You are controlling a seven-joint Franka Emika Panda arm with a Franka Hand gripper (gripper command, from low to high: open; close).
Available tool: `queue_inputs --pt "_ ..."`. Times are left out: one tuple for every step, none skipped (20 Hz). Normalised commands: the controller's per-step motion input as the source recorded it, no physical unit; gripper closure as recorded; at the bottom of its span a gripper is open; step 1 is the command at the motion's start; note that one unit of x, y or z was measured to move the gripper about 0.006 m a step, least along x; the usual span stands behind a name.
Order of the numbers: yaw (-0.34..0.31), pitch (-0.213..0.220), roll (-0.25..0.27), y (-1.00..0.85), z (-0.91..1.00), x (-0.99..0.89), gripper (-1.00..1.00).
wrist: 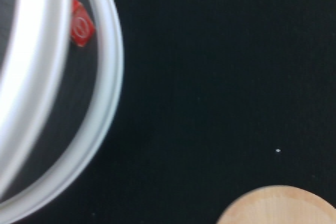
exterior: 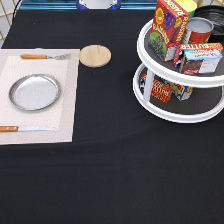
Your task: Pick up the bowl from the lazy Susan and put bowl on the plate
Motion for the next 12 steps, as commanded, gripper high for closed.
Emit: queue_inputs --pt "-0.012 0.000 0.198 0.34 0.20 0.37 -1.00" --pt "-0.009 0.000 0.200 0.36 0.17 0.36 -1.00" --pt "-0.001 -0.006 0.224 0.23 0.03 0.23 -1.00" --pt "0.000 -0.016 0.248 0.18 0.00 0.21 -1.00" --pt "0.000 0.000 0.272 0.19 0.02 0.23 -1.00" --pt "0.000 0.000 0.261 0.29 0.04 0.33 -1.00" --pt "0.000 0.000 0.244 0.32 0.02 0.35 -1.00" --pt "0.000 0.000 0.228 0.34 0.00 0.30 -1.00" --pt "0.000 -0.019 0.215 0.36 0.00 0.23 -1.00" --pt "0.000 -0.041 0.218 0.32 0.00 0.17 -1.00" --pt "0.000 -0.068 0.208 0.29 -0.03 0.07 -1.00" --pt "0.012 -0.080 0.193 0.29 -0.08 0.02 -1.00"
